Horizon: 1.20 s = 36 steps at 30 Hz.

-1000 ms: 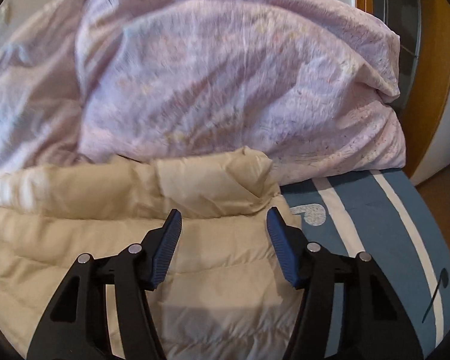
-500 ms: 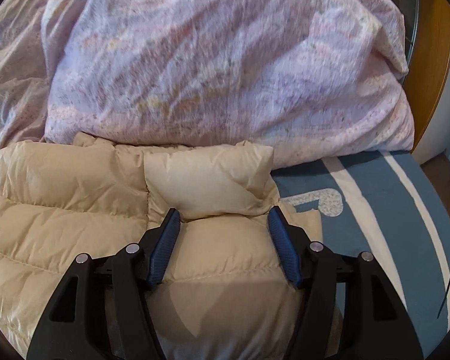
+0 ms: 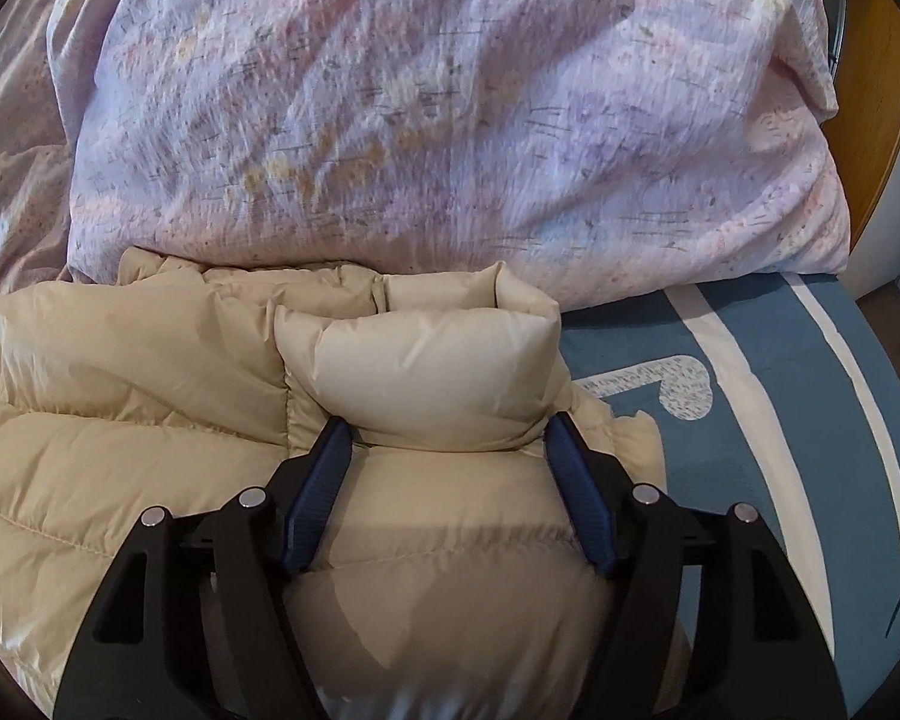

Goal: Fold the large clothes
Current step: 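Press the folded jacket flat near the collar with both grippers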

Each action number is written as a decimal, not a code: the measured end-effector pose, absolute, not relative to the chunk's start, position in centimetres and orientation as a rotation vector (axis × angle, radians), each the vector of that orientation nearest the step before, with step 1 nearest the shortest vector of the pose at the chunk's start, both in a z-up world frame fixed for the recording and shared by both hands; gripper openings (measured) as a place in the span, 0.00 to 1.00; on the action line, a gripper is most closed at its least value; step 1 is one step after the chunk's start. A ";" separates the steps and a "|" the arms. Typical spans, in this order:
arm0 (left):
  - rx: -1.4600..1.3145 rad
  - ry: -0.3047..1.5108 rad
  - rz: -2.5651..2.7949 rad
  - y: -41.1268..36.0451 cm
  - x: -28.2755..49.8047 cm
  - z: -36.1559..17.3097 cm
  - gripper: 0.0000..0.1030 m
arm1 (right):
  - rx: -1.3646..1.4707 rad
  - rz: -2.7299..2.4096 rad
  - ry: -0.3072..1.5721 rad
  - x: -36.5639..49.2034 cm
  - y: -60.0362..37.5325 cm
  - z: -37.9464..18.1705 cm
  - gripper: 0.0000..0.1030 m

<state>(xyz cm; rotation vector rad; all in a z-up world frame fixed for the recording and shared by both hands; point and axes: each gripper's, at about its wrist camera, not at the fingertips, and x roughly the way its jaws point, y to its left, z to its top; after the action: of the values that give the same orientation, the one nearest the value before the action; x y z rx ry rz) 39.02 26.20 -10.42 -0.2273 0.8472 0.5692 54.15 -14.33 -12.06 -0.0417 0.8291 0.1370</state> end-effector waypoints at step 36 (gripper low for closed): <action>-0.261 0.860 0.555 27.4 40.4 -11.6 0.98 | -0.025 0.132 0.832 54.4 -14.3 -12.2 0.71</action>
<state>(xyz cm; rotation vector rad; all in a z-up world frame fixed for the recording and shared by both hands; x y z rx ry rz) 40.44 27.37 -11.64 -0.2611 0.8603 0.5553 54.43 -14.35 -12.17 -0.0247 0.8319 0.1325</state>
